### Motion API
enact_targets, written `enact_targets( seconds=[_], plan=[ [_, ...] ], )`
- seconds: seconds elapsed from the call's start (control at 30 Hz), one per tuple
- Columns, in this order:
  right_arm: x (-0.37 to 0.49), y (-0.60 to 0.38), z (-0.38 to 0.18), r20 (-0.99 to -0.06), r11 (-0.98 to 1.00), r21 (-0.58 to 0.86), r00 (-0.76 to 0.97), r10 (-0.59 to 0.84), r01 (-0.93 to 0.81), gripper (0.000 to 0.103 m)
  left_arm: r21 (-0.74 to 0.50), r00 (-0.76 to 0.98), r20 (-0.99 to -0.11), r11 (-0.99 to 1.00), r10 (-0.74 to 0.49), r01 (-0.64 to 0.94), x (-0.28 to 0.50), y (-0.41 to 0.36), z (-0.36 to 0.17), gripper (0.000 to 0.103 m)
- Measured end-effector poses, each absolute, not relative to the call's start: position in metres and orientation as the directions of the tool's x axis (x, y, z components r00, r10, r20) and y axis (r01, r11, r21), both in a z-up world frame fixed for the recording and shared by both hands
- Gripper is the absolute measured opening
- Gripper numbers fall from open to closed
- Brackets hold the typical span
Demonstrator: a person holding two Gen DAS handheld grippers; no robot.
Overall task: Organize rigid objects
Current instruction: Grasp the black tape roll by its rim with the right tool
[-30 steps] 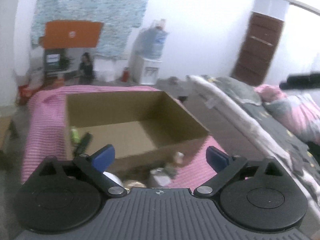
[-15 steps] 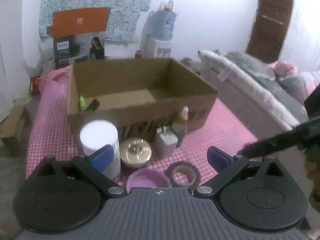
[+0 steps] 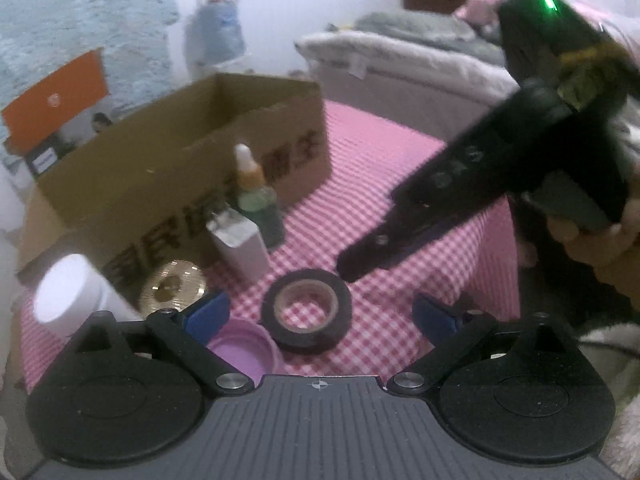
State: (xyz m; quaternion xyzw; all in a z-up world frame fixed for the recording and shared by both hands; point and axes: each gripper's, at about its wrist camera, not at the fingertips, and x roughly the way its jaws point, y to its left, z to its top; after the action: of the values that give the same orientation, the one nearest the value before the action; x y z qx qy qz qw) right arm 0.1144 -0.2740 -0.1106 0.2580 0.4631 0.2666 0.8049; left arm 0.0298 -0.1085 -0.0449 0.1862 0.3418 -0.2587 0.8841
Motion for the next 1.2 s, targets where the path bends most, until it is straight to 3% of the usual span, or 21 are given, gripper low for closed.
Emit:
enact_targets(
  seconds=[0.13, 0.3, 0.77, 0.87, 1.2],
  plan=[
    [0.122, -0.253, -0.110, -0.664, 0.783, 0.573, 0.422, 0.617, -0.242, 0.036, 0.185, 0.612, -0.731, 0.775, -0.302, 0.604, 0.037, -0.117, -0.053, 0.079],
    [0.139, -0.223, -0.112, -0.727, 0.830, 0.458, 0.403, 0.556, -0.319, 0.029, 0.232, 0.596, -0.762, 0.754, -0.252, 0.615, 0.046, -0.127, -0.063, 0.071],
    [0.156, -0.188, -0.117, -0.805, 0.844, 0.264, 0.375, 0.460, -0.467, 0.021, 0.192, 0.541, -0.806, 0.757, -0.241, 0.624, 0.061, -0.131, -0.067, 0.074],
    [0.158, -0.191, -0.117, -0.803, 0.845, 0.266, 0.379, 0.460, -0.463, 0.020, 0.189, 0.541, -0.805, 0.757, -0.245, 0.625, 0.061, -0.133, -0.067, 0.078],
    [0.155, -0.232, -0.111, -0.798, 0.894, 0.267, 0.438, 0.414, -0.359, 0.020, 0.139, 0.501, -0.815, 0.743, -0.289, 0.655, 0.071, -0.144, -0.071, 0.078]
  ],
)
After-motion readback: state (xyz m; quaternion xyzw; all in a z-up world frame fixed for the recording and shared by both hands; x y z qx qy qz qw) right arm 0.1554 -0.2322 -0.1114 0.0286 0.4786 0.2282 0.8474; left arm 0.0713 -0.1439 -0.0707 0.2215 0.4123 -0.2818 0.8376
